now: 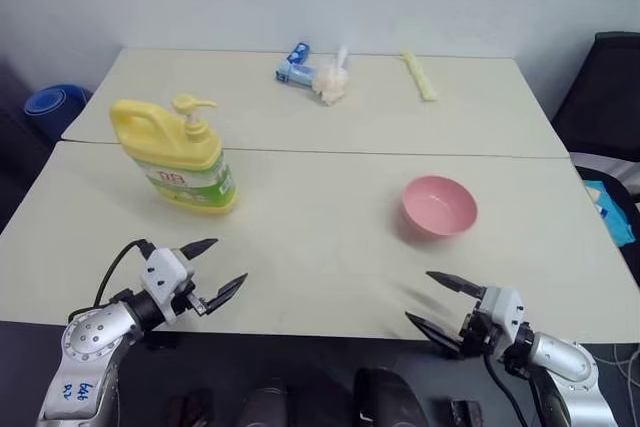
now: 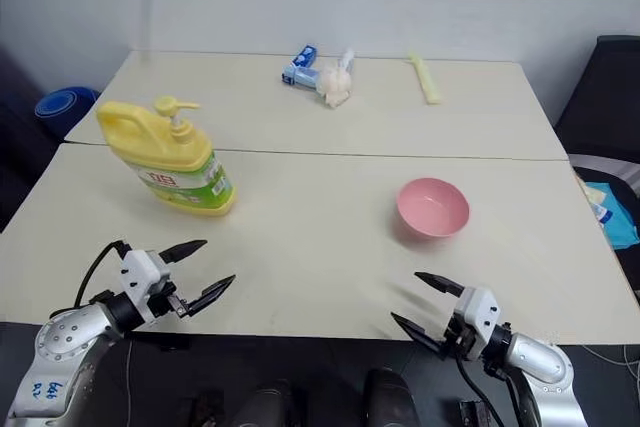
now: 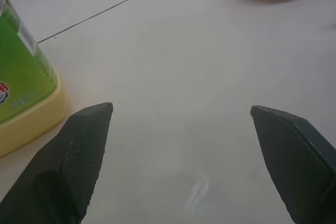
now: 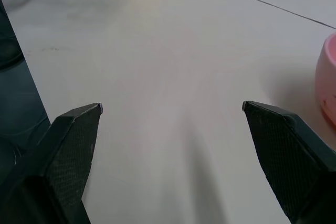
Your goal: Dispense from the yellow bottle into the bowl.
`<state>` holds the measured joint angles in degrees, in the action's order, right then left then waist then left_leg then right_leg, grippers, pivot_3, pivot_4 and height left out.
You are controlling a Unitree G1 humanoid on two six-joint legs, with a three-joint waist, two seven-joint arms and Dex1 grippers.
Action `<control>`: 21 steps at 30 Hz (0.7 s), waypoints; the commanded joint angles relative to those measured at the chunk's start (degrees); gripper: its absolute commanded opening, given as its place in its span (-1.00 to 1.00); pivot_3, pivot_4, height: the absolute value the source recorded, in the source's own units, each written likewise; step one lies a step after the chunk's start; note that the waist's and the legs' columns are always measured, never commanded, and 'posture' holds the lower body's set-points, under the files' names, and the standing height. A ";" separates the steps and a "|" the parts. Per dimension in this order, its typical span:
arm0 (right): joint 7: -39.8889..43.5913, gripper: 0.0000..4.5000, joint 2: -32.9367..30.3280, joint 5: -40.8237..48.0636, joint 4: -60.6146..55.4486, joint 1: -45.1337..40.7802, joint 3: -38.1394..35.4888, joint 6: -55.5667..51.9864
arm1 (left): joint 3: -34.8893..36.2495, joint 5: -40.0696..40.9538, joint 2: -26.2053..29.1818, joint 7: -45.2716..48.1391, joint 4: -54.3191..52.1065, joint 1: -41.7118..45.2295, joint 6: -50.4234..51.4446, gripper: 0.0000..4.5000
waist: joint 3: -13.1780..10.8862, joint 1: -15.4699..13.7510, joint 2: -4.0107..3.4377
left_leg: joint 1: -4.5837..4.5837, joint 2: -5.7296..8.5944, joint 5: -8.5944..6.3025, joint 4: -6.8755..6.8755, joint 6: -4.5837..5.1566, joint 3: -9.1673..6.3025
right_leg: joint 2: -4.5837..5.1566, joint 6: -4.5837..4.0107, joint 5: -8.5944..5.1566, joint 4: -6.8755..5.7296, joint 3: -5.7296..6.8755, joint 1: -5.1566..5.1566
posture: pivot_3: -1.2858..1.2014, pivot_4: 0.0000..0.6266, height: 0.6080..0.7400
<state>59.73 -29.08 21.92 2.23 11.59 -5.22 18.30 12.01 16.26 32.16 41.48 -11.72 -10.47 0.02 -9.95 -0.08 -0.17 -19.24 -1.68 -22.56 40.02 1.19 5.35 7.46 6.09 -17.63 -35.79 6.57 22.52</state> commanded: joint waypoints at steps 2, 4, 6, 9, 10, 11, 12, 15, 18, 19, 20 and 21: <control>-1.84 1.00 -0.43 0.75 -2.58 0.11 -1.56 -0.57 | 0.70 2.51 1.26 2.22 -2.06 -0.34 0.97 0.99 | 0.00 0.09 0.00 | 0.00 0.00 0.00 0.00 0.00 -0.01 | 0.01 0.00 0.00 0.00 -0.07 0.00 | 0.03 -0.52 1.00; -3.17 1.00 -0.83 1.13 -3.41 0.02 -2.76 -1.12 | 2.05 6.80 1.57 3.60 -3.98 0.05 3.91 0.99 | 0.00 0.17 0.00 | 0.00 -0.01 0.00 -0.01 0.00 0.00 | 0.01 0.00 0.00 0.00 -0.09 0.00 | 0.03 -0.52 1.00; -5.00 1.00 -1.76 2.45 -3.42 -0.42 -6.00 -2.06 | 3.28 17.18 5.86 9.60 -8.72 0.00 13.21 0.99 | -0.02 0.20 0.02 | 0.00 -0.04 0.00 0.00 0.00 -0.01 | 0.01 0.00 0.00 -0.01 -0.11 0.01 | 0.03 -0.52 1.00; -4.70 1.00 -4.32 2.64 -0.86 -1.71 -9.26 -2.10 | 4.06 23.29 8.69 10.40 -12.83 3.62 18.47 0.99 | -0.06 0.02 -0.07 | -0.02 0.01 0.00 0.02 0.00 -0.04 | 0.10 0.00 0.00 0.01 -0.14 -0.01 | 0.03 -0.52 1.00; -4.29 1.00 -5.07 2.61 0.29 -2.63 -9.73 -2.24 | 3.63 24.49 9.15 10.61 -13.82 5.34 19.45 0.99 | -0.06 0.01 -0.07 | -0.01 0.03 0.00 0.03 0.00 -0.06 | 0.11 0.00 0.00 0.07 -0.14 -0.06 | 0.03 -0.52 1.00; -3.41 1.00 -5.72 3.01 1.13 -3.74 -9.74 -2.83 | 2.91 24.89 9.47 11.09 -14.49 6.90 19.87 0.99 | -0.05 0.07 -0.07 | 0.01 0.02 0.00 0.04 0.00 -0.08 | 0.10 0.00 0.00 0.16 -0.13 -0.08 | 0.03 -0.52 1.00; -2.43 1.00 -6.35 3.35 1.80 -5.03 -9.51 -3.61 | 2.03 24.82 9.75 11.66 -14.98 8.29 20.11 0.99 | -0.05 0.18 -0.07 | 0.01 0.01 0.00 0.03 0.00 -0.09 | 0.07 0.00 0.00 0.14 -0.12 -0.09 | 0.03 -0.52 1.00; -4.31 1.00 -7.42 2.49 1.67 -13.03 -6.81 -11.14 | -0.97 23.72 9.91 13.21 -15.07 12.47 20.38 0.99 | -0.05 0.67 -0.10 | 0.01 -0.02 0.01 0.01 -0.02 0.00 | -0.10 0.00 0.00 0.01 -0.13 -0.04 | 0.03 -0.52 1.00; -7.04 1.00 -8.01 0.57 1.24 -18.78 -4.11 -19.78 | -1.82 23.88 9.61 13.24 -14.49 14.68 21.11 0.99 | -0.06 1.27 -0.11 | 0.02 -0.07 0.03 0.01 -0.05 0.05 | -0.45 -0.01 -0.01 -0.06 -0.16 0.03 | 0.03 -0.52 1.00; -8.20 1.00 -8.27 -1.07 1.51 -21.13 -2.43 -22.81 | -2.28 23.44 9.62 13.50 -14.14 15.29 21.07 0.99 | -0.06 1.29 -0.11 | 0.00 -0.09 0.03 0.01 -0.06 0.03 | -0.48 -0.02 -0.01 -0.05 -0.19 0.04 | 0.03 -0.52 1.00; -9.05 1.00 -8.52 -2.43 1.70 -22.98 -0.97 -25.31 | -2.66 22.99 9.62 13.74 -13.87 15.75 20.99 0.99 | -0.06 1.31 -0.11 | -0.02 -0.11 0.03 0.00 -0.06 0.01 | -0.51 -0.03 -0.02 -0.04 -0.19 0.04 | 0.03 -0.52 1.00; -9.49 1.00 -8.66 -3.37 1.84 -24.13 -0.07 -26.86 | -2.93 22.62 9.60 13.91 -13.60 16.09 20.90 0.99 | -0.06 1.34 -0.11 | -0.03 -0.11 0.03 0.00 -0.06 0.01 | -0.52 -0.03 -0.02 -0.02 -0.20 0.04 | 0.03 -0.52 1.00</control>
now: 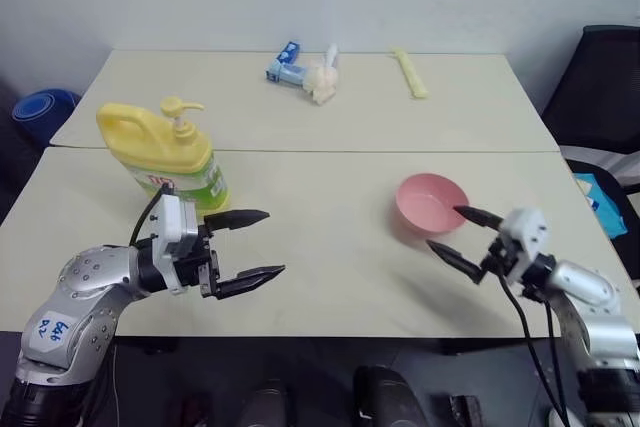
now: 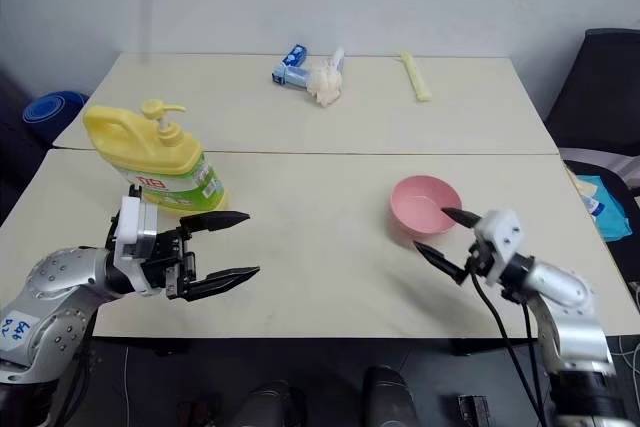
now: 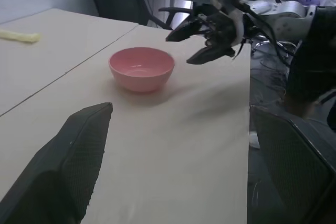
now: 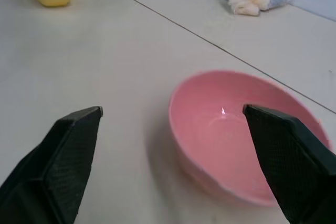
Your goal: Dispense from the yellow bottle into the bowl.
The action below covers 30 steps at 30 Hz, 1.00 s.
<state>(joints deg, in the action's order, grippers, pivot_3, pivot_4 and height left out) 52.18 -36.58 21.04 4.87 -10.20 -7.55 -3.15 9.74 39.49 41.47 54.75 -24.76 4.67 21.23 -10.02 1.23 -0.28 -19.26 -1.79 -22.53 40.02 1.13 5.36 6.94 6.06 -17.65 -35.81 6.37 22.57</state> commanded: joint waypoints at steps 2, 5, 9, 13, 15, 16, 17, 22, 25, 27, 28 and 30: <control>-3.07 1.00 -1.15 -4.65 -0.35 -4.78 4.51 -8.76 | -1.29 -1.39 0.27 0.99 -0.37 1.33 -0.60 0.99 | 0.00 -0.23 0.00 | -0.05 0.02 0.00 0.01 0.00 -0.01 | 0.01 0.00 0.00 0.02 0.00 0.01 | 0.03 -0.52 1.00; -3.04 1.00 -1.32 -7.10 -0.05 -6.80 7.46 -11.74 | -1.69 -1.78 -0.05 0.86 -0.44 1.75 -0.59 0.99 | 0.00 -0.78 0.00 | -0.08 0.04 0.00 0.02 0.00 0.00 | 0.01 0.00 0.00 0.06 -0.01 0.02 | 0.03 -0.52 1.00; -6.16 1.00 -0.28 -10.04 0.46 -7.93 9.04 -14.51 | -1.62 -2.05 -0.59 0.26 -0.61 1.73 -0.85 0.99 | 0.00 -1.18 0.00 | -0.09 0.05 0.00 0.02 0.00 -0.01 | 0.01 0.01 0.00 0.07 -0.01 0.02 | 0.03 -0.52 1.00; -8.57 0.73 1.13 -12.78 2.95 -9.36 10.09 -13.34 | -1.68 -2.26 -1.20 -0.18 -0.97 1.22 -1.04 1.00 | 0.00 -1.01 0.00 | -0.11 0.05 0.00 0.02 0.00 0.01 | -0.02 0.01 0.01 0.09 -0.01 0.02 | 0.03 -0.52 1.00; -8.55 0.42 1.54 -13.39 3.75 -9.80 10.41 -12.99 | -1.78 -2.38 -1.40 -0.29 -1.12 1.16 -1.01 1.00 | 0.00 -0.98 0.00 | -0.11 0.02 0.00 0.02 0.00 0.01 | -0.08 0.01 0.01 0.08 0.00 0.04 | 0.03 -0.52 1.00; -8.57 0.25 1.80 -13.63 4.15 -10.04 10.55 -12.49 | -1.81 -2.39 -1.54 -0.40 -1.14 1.22 -0.96 1.00 | 0.00 -0.98 0.00 | -0.11 0.01 0.00 0.01 0.00 0.02 | -0.11 0.01 0.01 0.09 -0.01 0.05 | 0.03 -0.52 1.00; -8.34 0.10 1.88 -13.97 4.44 -10.29 10.98 -12.14 | -1.82 -2.47 -1.63 -0.51 -1.10 1.30 -0.96 1.00 | 0.00 -0.98 0.00 | -0.11 0.00 0.00 0.01 -0.01 0.02 | -0.13 0.01 0.01 0.09 -0.01 0.05 | 0.03 -0.52 1.00; -7.75 -0.72 2.15 -14.89 5.41 -11.18 12.05 -11.18 | -1.51 -2.47 -2.02 -1.09 -1.12 1.45 -0.46 1.00 | 0.00 -1.03 0.00 | -0.11 0.00 0.00 0.02 -0.01 0.03 | -0.16 0.01 0.01 0.10 -0.01 0.05 | 0.03 -0.52 1.00; -6.31 -0.99 1.74 -15.42 5.85 -11.96 12.54 -10.94 | -0.15 -1.28 -1.70 -1.57 -1.62 1.30 0.51 1.00 | 0.01 -0.97 0.04 | -0.09 -0.02 0.00 0.02 -0.01 0.02 | -0.17 0.02 0.01 0.10 -0.02 0.03 | 0.03 -0.52 1.00; -4.88 -0.99 1.38 -15.37 5.14 -12.65 12.74 -11.14 | 1.26 0.25 -1.26 -1.79 -2.09 1.31 1.56 1.00 | 0.01 -0.96 0.03 | -0.09 -0.05 0.00 0.01 -0.02 0.01 | -0.19 0.02 0.01 0.10 -0.06 0.05 | 0.03 -0.52 1.00; -3.35 -0.99 0.94 -14.85 3.49 -13.35 13.02 -12.14 | 3.00 2.15 -0.90 -2.32 -2.50 1.55 2.80 1.00 | 0.01 -0.91 0.03 | -0.10 -0.05 0.00 0.01 -0.03 0.01 | -0.20 0.02 0.01 0.10 -0.07 0.05 | 0.03 -0.52 1.00; -0.44 -1.00 0.60 -13.32 -0.95 -15.75 13.64 -14.73 | 7.76 7.74 0.22 -3.62 -3.17 2.58 5.95 0.82 | -0.02 -0.65 0.04 | -0.11 -0.07 0.00 0.02 -0.03 0.02 | -0.20 0.01 0.01 0.11 -0.09 0.06 | 0.03 -0.52 1.00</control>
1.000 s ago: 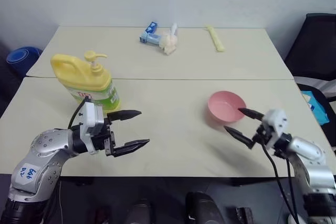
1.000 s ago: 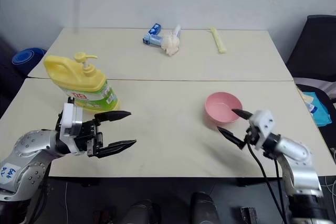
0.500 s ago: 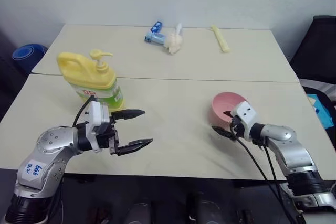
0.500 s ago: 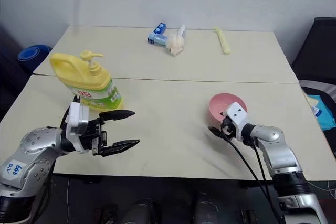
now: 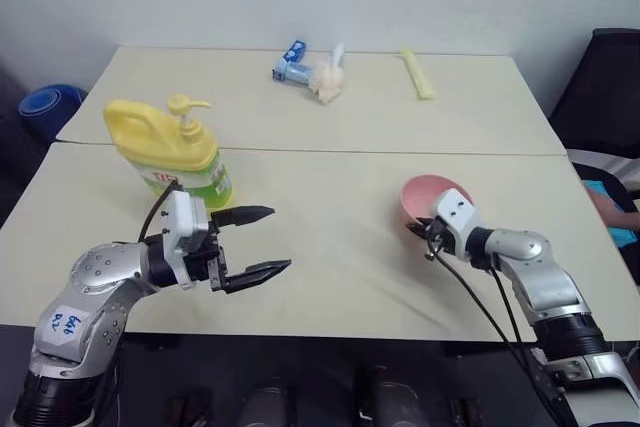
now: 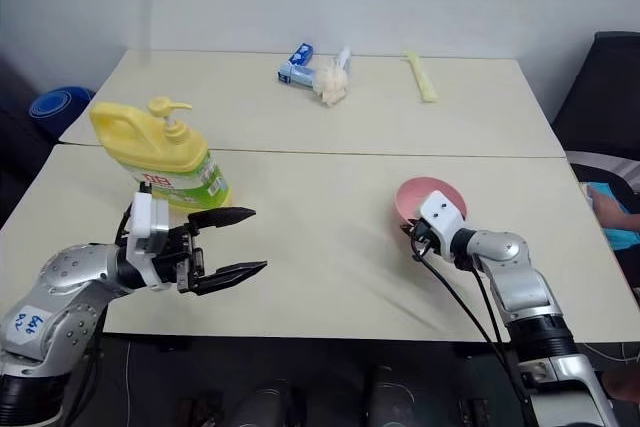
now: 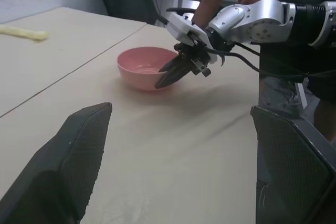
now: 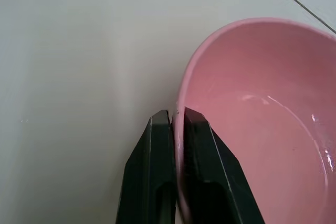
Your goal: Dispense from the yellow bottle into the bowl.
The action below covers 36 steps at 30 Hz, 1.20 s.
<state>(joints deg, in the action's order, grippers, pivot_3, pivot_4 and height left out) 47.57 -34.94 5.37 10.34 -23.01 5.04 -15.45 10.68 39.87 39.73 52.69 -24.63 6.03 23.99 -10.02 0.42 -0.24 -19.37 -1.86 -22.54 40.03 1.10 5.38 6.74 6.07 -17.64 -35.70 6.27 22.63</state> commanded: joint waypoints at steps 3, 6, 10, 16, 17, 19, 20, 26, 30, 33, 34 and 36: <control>7.71 -1.00 -0.23 4.59 -12.43 -8.10 2.95 -7.46 | 13.75 16.77 4.27 -5.70 -2.61 5.44 8.17 0.45 | -0.14 0.64 -0.07 | -0.08 -0.09 0.03 0.01 -0.05 -0.07 | 0.01 0.00 0.00 -0.05 -0.03 0.09 | 0.03 -0.52 1.00; 10.04 -1.00 2.72 5.51 -15.17 -15.45 6.71 -10.89 | 18.35 21.04 6.85 -10.33 1.57 13.42 10.48 0.03 | -0.27 1.11 -0.03 | -0.18 -0.07 0.05 0.07 -0.09 -0.16 | 0.03 0.00 0.00 -0.09 0.03 0.14 | 0.03 -0.52 1.00; 11.03 -1.00 9.47 5.86 -13.64 -25.43 11.69 -14.48 | 17.65 17.97 10.50 -11.98 9.09 22.14 11.17 -0.51 | -0.27 1.26 -0.03 | -0.15 -0.01 0.05 -0.04 -0.11 -0.18 | -0.06 0.00 0.00 -0.06 0.12 0.15 | 0.03 -0.52 1.00; 9.95 -1.00 19.39 3.05 -1.78 -36.70 16.05 -12.94 | 10.65 4.76 13.12 -11.52 21.53 30.90 6.29 -0.99 | -0.26 1.27 0.00 | -0.92 0.31 0.09 0.22 -0.12 -0.15 | -0.12 0.01 0.01 -0.25 0.63 0.89 | 0.03 -0.52 1.00; 10.03 -1.00 20.75 2.68 0.36 -38.26 16.50 -12.36 | 9.80 3.55 12.86 -11.80 23.40 32.18 6.37 -0.99 | -0.26 1.33 0.00 | -0.93 0.33 0.10 0.22 -0.14 -0.15 | -0.13 0.01 0.01 -0.25 0.67 0.90 | 0.03 -0.52 1.00; 9.55 -1.00 23.63 2.17 4.63 -41.20 16.81 -11.19 | 8.07 1.36 12.40 -11.81 25.99 33.87 6.69 -0.99 | -0.27 1.50 0.01 | -0.96 0.32 0.11 0.20 -0.15 -0.12 | -0.17 0.01 0.01 -0.25 0.75 0.92 | 0.03 -0.52 1.00; 9.42 -1.00 25.02 1.94 6.69 -42.46 16.86 -10.63 | 7.12 -0.07 12.34 -11.81 27.01 34.29 6.62 -0.99 | -0.27 1.65 0.01 | -0.96 0.32 0.11 0.16 -0.16 -0.13 | -0.17 0.01 0.01 -0.26 0.77 0.94 | 0.03 -0.52 1.00; 8.69 -1.00 31.45 -0.29 18.44 -48.28 16.61 -5.79 | 6.16 -4.48 11.22 -14.66 29.27 35.78 8.01 -0.99 | -0.30 3.20 0.06 | -0.99 0.27 0.15 0.03 -0.23 -0.14 | -0.17 0.01 0.00 -0.29 1.05 1.00 | 0.03 -0.52 1.00; 9.27 -1.00 33.06 -2.00 22.69 -50.95 16.55 -2.85 | 7.38 -5.27 11.46 -16.41 29.50 35.95 9.79 -0.99 | -0.30 4.20 0.08 | -1.01 0.25 0.15 0.04 -0.23 -0.27 | -0.14 0.01 0.01 -0.30 1.04 1.02 | 0.03 -0.52 1.00; 9.51 -1.00 34.12 -2.94 25.56 -53.40 16.16 -0.98 | 7.56 -5.34 11.88 -16.02 29.10 35.25 10.97 -0.99 | -0.30 4.52 0.08 | -1.01 0.23 0.15 0.04 -0.24 -0.32 | -0.13 0.01 0.01 -0.34 1.04 1.02 | 0.03 -0.52 1.00; 9.53 -1.00 34.38 -3.14 26.40 -54.01 16.00 -0.47 | 7.54 -5.37 12.01 -15.99 29.01 35.13 11.57 -0.99 | -0.30 4.55 0.08 | -1.01 0.22 0.15 0.04 -0.24 -0.33 | -0.14 0.01 0.01 -0.34 1.04 1.02 | 0.03 -0.52 1.00; 9.96 -1.00 34.58 -3.82 28.27 -55.41 15.96 0.75 | 7.35 -5.57 12.37 -16.13 28.41 34.91 13.04 -0.99 | -0.30 4.59 0.08 | -1.01 0.21 0.16 0.04 -0.25 -0.34 | -0.14 0.01 0.01 -0.36 1.04 1.03 | 0.03 -0.52 1.00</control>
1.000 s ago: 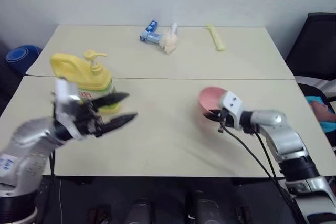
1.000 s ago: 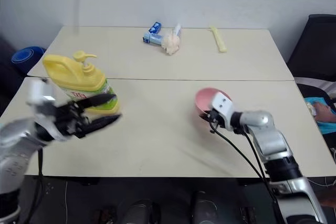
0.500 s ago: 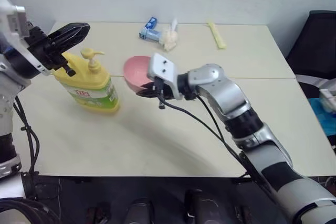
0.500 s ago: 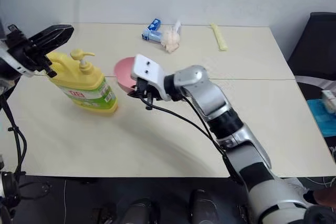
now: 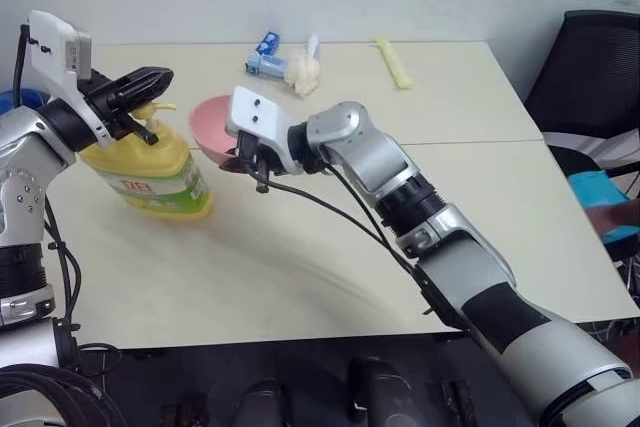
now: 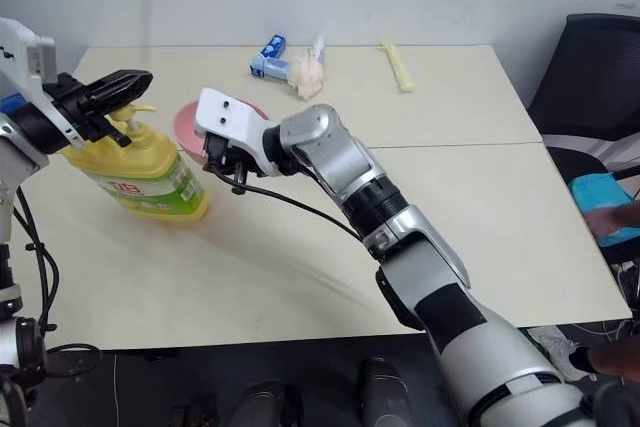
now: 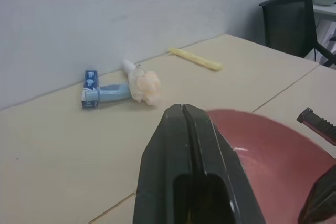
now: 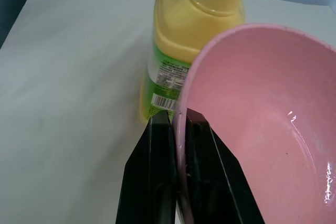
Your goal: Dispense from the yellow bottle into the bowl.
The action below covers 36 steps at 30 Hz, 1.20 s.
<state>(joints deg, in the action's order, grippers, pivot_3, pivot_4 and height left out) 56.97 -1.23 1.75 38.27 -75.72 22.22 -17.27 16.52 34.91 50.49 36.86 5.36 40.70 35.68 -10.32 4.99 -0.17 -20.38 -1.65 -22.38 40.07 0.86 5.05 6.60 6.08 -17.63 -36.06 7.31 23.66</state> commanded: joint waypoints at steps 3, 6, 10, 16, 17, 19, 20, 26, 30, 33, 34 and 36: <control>1.06 -1.00 1.54 -0.69 3.10 -5.35 -1.65 3.89 | 1.66 -1.24 2.06 -0.99 -2.34 -0.45 3.38 -0.99 | 0.00 0.09 0.00 | 0.01 -0.01 0.00 0.00 0.00 0.00 | 0.00 0.00 0.00 -0.02 -0.01 0.00 | 0.03 -0.52 1.00; 1.40 -1.00 2.56 -0.78 5.17 -7.51 -2.17 4.73 | 1.94 -1.72 2.19 -2.11 -2.88 -1.28 5.30 -0.99 | 0.00 0.22 0.00 | 0.01 -0.02 0.00 0.00 -0.01 -0.01 | 0.00 0.00 0.00 -0.03 -0.03 0.00 | 0.03 -0.52 1.00; 1.92 -1.00 3.41 -0.88 6.83 -8.92 -2.36 5.44 | 2.24 -2.53 2.40 -3.82 -3.55 -2.17 7.57 -0.99 | 0.00 0.31 0.00 | 0.03 -0.06 0.01 -0.01 -0.02 -0.02 | 0.00 0.00 0.00 -0.05 -0.05 0.00 | 0.03 -0.52 1.00; 2.18 -1.00 4.06 -1.05 8.03 -9.65 -2.44 5.94 | 1.65 -3.47 1.82 -5.66 -4.16 -3.42 10.46 -0.99 | 0.00 0.31 0.00 | 0.06 -0.08 0.01 0.00 -0.03 -0.03 | 0.01 0.00 0.00 -0.13 -0.14 -0.01 | 0.03 -0.52 1.00; 2.18 -1.00 4.20 -1.11 8.31 -9.74 -2.42 6.07 | 1.36 -3.65 1.61 -5.77 -4.13 -3.83 10.73 -0.99 | 0.00 0.32 0.00 | 0.09 -0.08 0.01 0.00 -0.03 -0.02 | 0.01 0.00 0.00 -0.15 -0.17 -0.01 | 0.03 -0.52 1.00; 2.13 -1.00 4.45 -1.30 8.86 -9.85 -2.40 6.36 | 0.49 -3.82 1.23 -5.67 -4.21 -4.81 11.26 -0.99 | 0.01 0.47 0.00 | 0.15 -0.08 0.01 -0.01 -0.03 0.00 | 0.01 0.00 0.00 -0.26 -0.24 0.00 | 0.03 -0.52 1.00; 2.15 -1.00 4.56 -1.38 9.14 -9.89 -2.41 6.46 | 0.08 -3.85 1.06 -5.69 -4.25 -5.11 11.55 -0.99 | 0.01 0.53 0.00 | 0.19 -0.09 0.01 -0.02 -0.04 0.01 | 0.02 0.00 0.00 -0.33 -0.28 0.00 | 0.03 -0.52 1.00; 1.70 -1.00 4.89 -1.88 11.06 -10.23 -2.70 7.43 | -1.56 -4.39 -0.10 -6.31 -3.48 -7.27 13.05 -0.99 | 0.01 0.57 -0.01 | 0.29 -0.12 0.03 -0.01 -0.06 0.01 | 0.04 0.00 0.00 -0.49 -0.55 -0.02 | 0.03 -0.52 1.00; 1.43 -1.00 5.25 -2.23 11.73 -10.38 -3.11 7.78 | -1.36 -5.20 -1.02 -7.19 -1.56 -8.81 12.52 -0.99 | 0.06 0.60 -0.09 | 0.37 -0.13 0.03 -0.02 -0.06 0.03 | 0.04 0.00 0.00 -0.57 -0.69 -0.03 | 0.03 -0.52 1.00; 1.39 -1.00 5.52 -2.50 12.02 -10.41 -3.45 7.96 | -1.22 -5.75 -2.30 -7.34 0.15 -9.88 11.74 -0.99 | 0.09 0.66 -0.14 | 0.74 -0.13 0.03 -0.16 -0.06 0.14 | 0.04 0.00 0.00 -0.71 -0.85 -0.20 | 0.03 -0.52 1.00; 1.36 -1.00 5.60 -2.61 12.11 -10.43 -3.60 8.04 | -1.37 -5.96 -2.50 -7.38 0.42 -10.12 11.58 -0.99 | 0.13 0.66 -0.19 | 0.93 -0.12 0.02 -0.22 -0.07 0.17 | 0.03 -0.01 -0.01 -0.75 -0.92 -0.27 | 0.03 -0.52 1.00; 1.36 -1.00 5.80 -2.67 12.27 -10.44 -3.90 8.18 | -2.00 -6.26 -2.68 -6.96 0.90 -10.85 11.49 -0.99 | 0.24 0.69 -0.35 | 1.16 -0.10 0.02 -0.33 -0.08 0.22 | 0.04 -0.01 -0.01 -0.76 -1.08 -0.35 | 0.03 -0.52 1.00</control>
<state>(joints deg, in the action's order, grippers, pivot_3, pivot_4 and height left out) 58.53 3.79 -1.14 52.11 -84.09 19.86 -10.94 19.51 32.09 49.37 29.73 0.59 35.52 43.33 -10.08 5.67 -0.52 -19.21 -1.75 -22.36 39.74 0.78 5.29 6.64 6.07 -17.64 -36.82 6.15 23.31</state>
